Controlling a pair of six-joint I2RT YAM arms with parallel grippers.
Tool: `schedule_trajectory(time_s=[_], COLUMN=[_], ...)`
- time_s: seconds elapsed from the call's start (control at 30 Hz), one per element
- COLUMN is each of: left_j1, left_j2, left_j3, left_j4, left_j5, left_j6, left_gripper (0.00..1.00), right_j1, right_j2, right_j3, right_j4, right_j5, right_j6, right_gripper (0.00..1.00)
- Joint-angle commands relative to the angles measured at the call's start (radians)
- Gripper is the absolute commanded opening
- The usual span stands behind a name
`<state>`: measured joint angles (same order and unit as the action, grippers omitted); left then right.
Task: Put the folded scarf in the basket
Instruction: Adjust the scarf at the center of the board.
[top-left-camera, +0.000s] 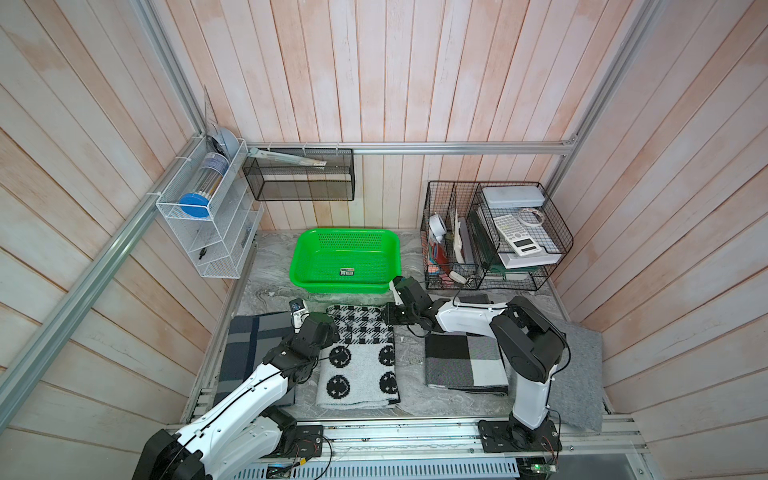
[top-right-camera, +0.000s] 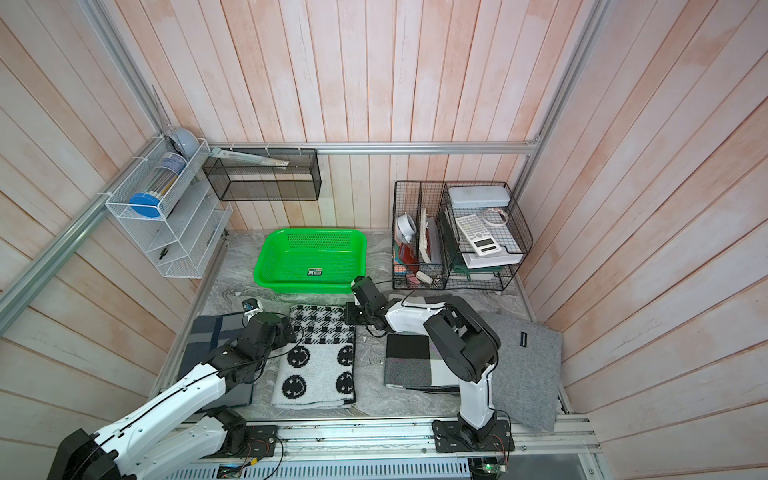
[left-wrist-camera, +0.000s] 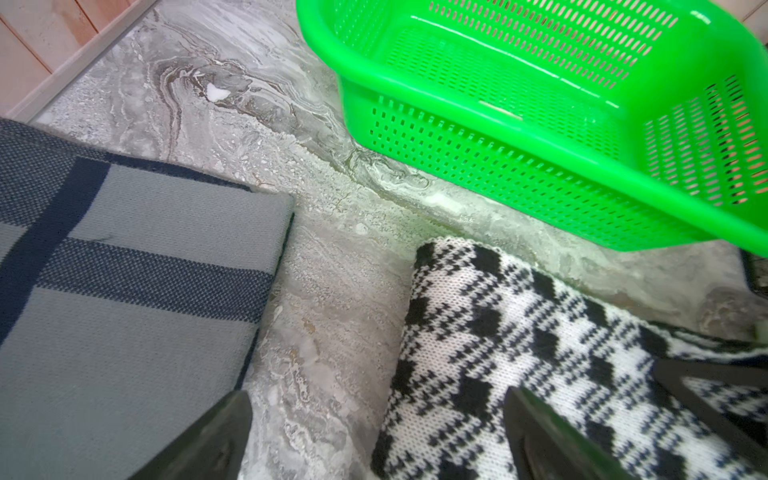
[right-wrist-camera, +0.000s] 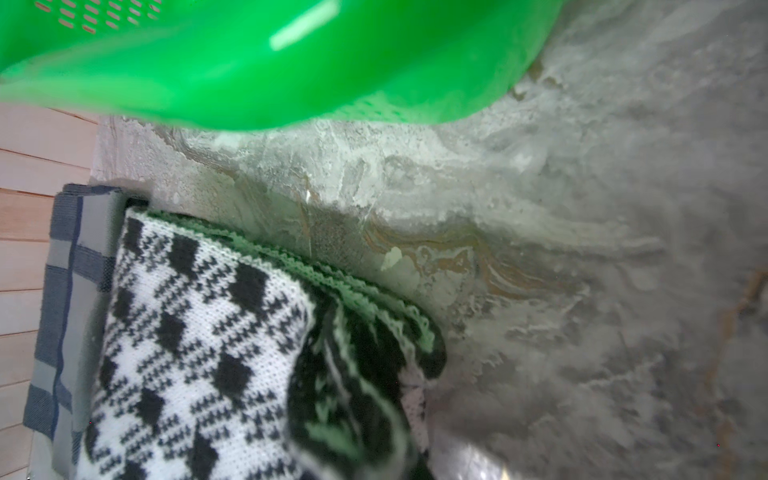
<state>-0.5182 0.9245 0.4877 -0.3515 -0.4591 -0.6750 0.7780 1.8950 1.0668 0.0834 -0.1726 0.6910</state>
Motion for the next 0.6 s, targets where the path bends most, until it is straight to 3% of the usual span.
schedule_trajectory(time_s=[0.0,0.23,0.47,0.57], left_j1=[0.0,-0.001,-0.001,-0.002], left_j2=[-0.036,-0.117,-0.176,-0.159], left_j3=[-0.038,-0.137,-0.255,-0.248], left_j4=[0.123,0.359,0.657,0.686], left_j5=[0.046,0.104,0.131,0.118], left_j6=[0.061,0.176,0.291,0.328], left_gripper=[1.0,1.0,1.0,1.0], right_j1=[-0.005,0.0,0.03,0.03], right_j2=[-0.065,-0.26,-0.486,-0.561], right_j3=[-0.094,-0.372,-0.534,-0.54], right_j4=[-0.029,0.133,0.17,0.13], right_j5=[0.029,0.05,0.095,0.125], right_j6=[0.036,0.127,0.063,0.003], right_gripper=[0.0,0.06,0.5,0.68])
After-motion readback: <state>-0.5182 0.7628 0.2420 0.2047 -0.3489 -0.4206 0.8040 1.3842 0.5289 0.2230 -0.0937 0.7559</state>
